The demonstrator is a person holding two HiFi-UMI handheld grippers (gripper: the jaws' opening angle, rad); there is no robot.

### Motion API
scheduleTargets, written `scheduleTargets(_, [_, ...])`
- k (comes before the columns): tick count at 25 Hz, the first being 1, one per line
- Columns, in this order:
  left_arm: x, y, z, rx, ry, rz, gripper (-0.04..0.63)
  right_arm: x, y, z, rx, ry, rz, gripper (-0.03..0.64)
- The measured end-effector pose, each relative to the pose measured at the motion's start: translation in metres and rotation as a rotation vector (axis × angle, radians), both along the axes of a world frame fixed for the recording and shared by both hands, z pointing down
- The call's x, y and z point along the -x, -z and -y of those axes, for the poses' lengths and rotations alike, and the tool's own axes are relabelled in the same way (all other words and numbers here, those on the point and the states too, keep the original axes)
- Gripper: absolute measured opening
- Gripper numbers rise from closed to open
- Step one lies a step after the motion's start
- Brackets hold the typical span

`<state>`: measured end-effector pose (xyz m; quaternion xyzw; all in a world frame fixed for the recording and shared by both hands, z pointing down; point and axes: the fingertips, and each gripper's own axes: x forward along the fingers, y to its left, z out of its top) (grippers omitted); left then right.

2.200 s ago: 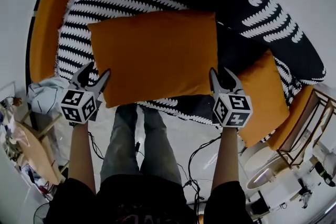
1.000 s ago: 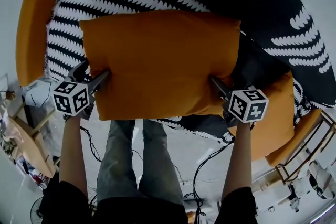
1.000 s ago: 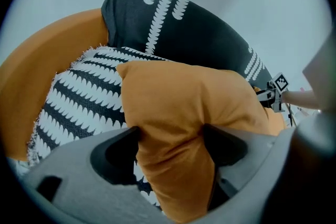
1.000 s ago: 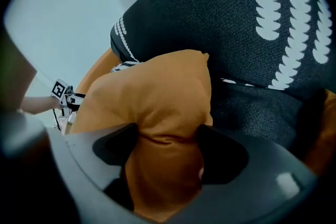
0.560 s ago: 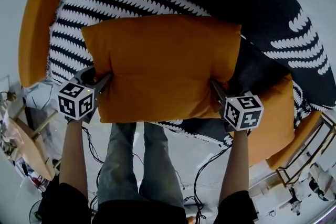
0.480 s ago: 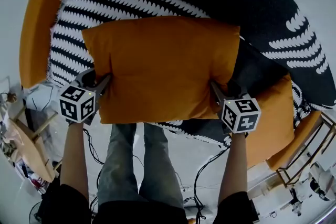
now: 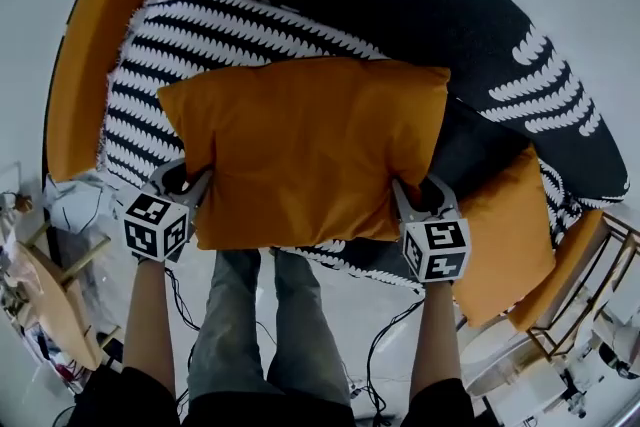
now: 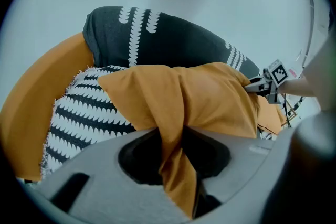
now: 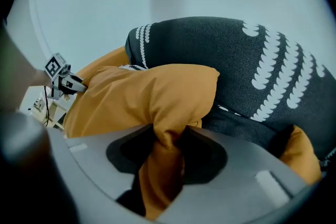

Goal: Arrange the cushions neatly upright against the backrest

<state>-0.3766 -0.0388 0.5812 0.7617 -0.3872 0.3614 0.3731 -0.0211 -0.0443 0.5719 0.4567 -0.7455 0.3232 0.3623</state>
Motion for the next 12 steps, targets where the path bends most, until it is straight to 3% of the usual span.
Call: scheduleTargets(12, [0.04, 0.077, 0.041, -0.167, 0.007, 0.024, 0.1, 0.04, 0.069, 0.031, -0.138, -0.024, -0.007, 0.17])
